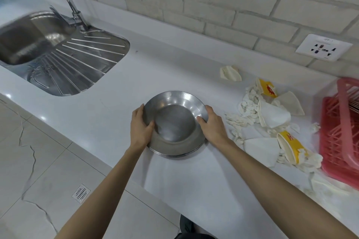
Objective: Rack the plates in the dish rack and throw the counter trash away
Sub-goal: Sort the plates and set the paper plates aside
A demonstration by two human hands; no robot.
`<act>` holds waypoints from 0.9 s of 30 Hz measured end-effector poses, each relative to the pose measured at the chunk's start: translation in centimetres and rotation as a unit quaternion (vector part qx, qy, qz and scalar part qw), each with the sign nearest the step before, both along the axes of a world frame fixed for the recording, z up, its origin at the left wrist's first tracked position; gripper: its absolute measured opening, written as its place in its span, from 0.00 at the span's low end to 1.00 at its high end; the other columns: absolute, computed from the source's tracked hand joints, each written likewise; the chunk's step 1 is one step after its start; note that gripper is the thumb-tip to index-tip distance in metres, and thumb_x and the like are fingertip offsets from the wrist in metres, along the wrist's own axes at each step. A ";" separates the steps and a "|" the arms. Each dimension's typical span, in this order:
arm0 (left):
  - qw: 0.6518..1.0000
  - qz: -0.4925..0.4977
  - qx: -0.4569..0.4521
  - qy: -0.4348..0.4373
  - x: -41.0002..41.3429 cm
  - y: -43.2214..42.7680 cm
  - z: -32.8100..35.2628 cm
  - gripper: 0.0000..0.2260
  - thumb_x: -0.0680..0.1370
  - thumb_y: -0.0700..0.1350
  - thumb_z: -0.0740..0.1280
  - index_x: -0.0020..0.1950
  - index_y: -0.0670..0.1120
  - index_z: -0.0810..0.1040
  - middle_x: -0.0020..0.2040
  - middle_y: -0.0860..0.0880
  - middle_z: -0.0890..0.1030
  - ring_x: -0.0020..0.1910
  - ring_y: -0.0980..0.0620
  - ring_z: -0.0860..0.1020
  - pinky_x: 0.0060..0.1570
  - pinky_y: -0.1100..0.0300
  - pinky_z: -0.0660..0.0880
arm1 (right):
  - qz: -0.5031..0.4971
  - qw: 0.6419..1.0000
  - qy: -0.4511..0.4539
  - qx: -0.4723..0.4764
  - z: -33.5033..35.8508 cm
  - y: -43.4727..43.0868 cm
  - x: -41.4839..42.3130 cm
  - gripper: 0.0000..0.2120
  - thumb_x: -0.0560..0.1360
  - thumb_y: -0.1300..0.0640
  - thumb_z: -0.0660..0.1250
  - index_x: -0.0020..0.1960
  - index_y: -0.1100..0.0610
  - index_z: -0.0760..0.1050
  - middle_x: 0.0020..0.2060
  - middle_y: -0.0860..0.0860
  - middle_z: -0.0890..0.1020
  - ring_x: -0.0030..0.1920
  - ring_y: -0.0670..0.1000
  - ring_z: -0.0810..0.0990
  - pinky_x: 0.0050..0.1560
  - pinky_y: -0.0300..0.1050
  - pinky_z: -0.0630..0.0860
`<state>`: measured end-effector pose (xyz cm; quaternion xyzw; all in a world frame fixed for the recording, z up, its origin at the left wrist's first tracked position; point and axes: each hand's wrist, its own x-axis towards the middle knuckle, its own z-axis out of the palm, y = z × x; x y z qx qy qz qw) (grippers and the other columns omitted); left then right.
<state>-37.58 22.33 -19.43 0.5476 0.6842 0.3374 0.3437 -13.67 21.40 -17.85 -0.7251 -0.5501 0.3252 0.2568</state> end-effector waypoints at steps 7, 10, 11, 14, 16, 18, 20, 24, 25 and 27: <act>0.997 -0.051 0.027 0.043 0.3 -0.2 2.1 0.35 0.70 0.46 0.65 0.77 0.45 0.64 0.77 0.46 0.63 0.75 0.46 0.60 0.73 0.53 0.61 | 0.029 0.999 -0.028 -0.019 1.8 -0.4 0.9 0.25 0.82 0.48 0.58 0.75 0.54 0.56 0.67 0.58 0.72 0.63 0.60 0.74 0.54 0.49 0.70; 0.986 -0.096 0.116 0.066 2.0 -0.8 3.6 0.27 0.72 0.45 0.66 0.72 0.49 0.72 0.75 0.50 0.67 0.74 0.49 0.63 0.70 0.54 0.63 | 0.059 0.993 -0.098 0.025 3.4 -1.0 1.8 0.25 0.82 0.49 0.57 0.75 0.56 0.55 0.66 0.59 0.66 0.56 0.60 0.76 0.48 0.46 0.70; 0.980 -0.115 0.148 0.071 2.9 -0.9 4.1 0.24 0.73 0.45 0.67 0.70 0.48 0.74 0.72 0.51 0.71 0.71 0.50 0.66 0.69 0.55 0.65 | 0.066 0.991 -0.109 0.044 3.9 -1.3 2.3 0.25 0.82 0.49 0.57 0.75 0.57 0.55 0.66 0.59 0.65 0.55 0.60 0.77 0.47 0.45 0.71; 0.975 -0.154 0.154 0.027 6.4 -1.5 5.8 0.16 0.74 0.43 0.67 0.62 0.50 0.80 0.62 0.57 0.80 0.62 0.60 0.75 0.64 0.61 0.71 | 0.077 0.987 -0.110 0.093 5.4 -2.6 4.3 0.24 0.82 0.52 0.58 0.75 0.57 0.59 0.66 0.56 0.65 0.58 0.57 0.75 0.53 0.44 0.72; 0.973 -0.184 0.141 0.002 9.1 -2.0 6.8 0.14 0.76 0.40 0.66 0.59 0.51 0.82 0.57 0.59 0.82 0.58 0.61 0.77 0.59 0.65 0.72 | 0.076 0.985 -0.097 0.119 6.3 -3.8 6.1 0.22 0.81 0.53 0.60 0.73 0.56 0.62 0.65 0.54 0.67 0.60 0.55 0.74 0.56 0.46 0.74; 0.965 -0.219 0.145 -0.017 12.0 -2.6 7.6 0.13 0.78 0.36 0.66 0.57 0.50 0.83 0.54 0.60 0.83 0.55 0.61 0.79 0.54 0.67 0.73 | 0.067 0.982 -0.093 0.148 7.2 -5.0 8.1 0.21 0.80 0.55 0.62 0.71 0.57 0.65 0.62 0.53 0.69 0.59 0.53 0.74 0.56 0.45 0.73; 0.960 -0.241 0.137 -0.038 15.1 -3.2 8.3 0.12 0.79 0.37 0.65 0.58 0.50 0.82 0.53 0.59 0.84 0.52 0.58 0.80 0.48 0.69 0.73 | 0.052 0.980 -0.086 0.172 8.0 -6.3 10.4 0.19 0.79 0.57 0.63 0.69 0.57 0.68 0.60 0.52 0.71 0.58 0.51 0.74 0.54 0.43 0.72; 0.946 -0.284 0.143 -0.066 21.2 -4.5 9.8 0.13 0.79 0.35 0.66 0.58 0.48 0.82 0.51 0.56 0.84 0.47 0.57 0.80 0.44 0.70 0.73 | 0.024 0.974 -0.095 0.205 9.5 -9.6 15.5 0.15 0.78 0.58 0.64 0.64 0.53 0.71 0.57 0.46 0.73 0.57 0.45 0.73 0.52 0.41 0.72; 0.941 -0.296 0.149 -0.068 22.6 -4.7 10.0 0.13 0.78 0.34 0.66 0.57 0.48 0.82 0.50 0.56 0.84 0.47 0.58 0.80 0.43 0.71 0.73 | 0.015 0.973 -0.101 0.209 9.7 -10.4 16.8 0.14 0.77 0.58 0.64 0.62 0.53 0.72 0.56 0.45 0.73 0.56 0.44 0.73 0.52 0.42 0.72; 0.933 -0.315 0.153 -0.079 25.7 -5.3 10.3 0.13 0.78 0.34 0.67 0.56 0.48 0.83 0.48 0.56 0.84 0.46 0.58 0.80 0.42 0.72 0.72 | 0.000 0.968 -0.116 0.223 10.2 -12.1 19.7 0.12 0.76 0.59 0.64 0.59 0.54 0.75 0.52 0.45 0.75 0.55 0.46 0.74 0.52 0.45 0.74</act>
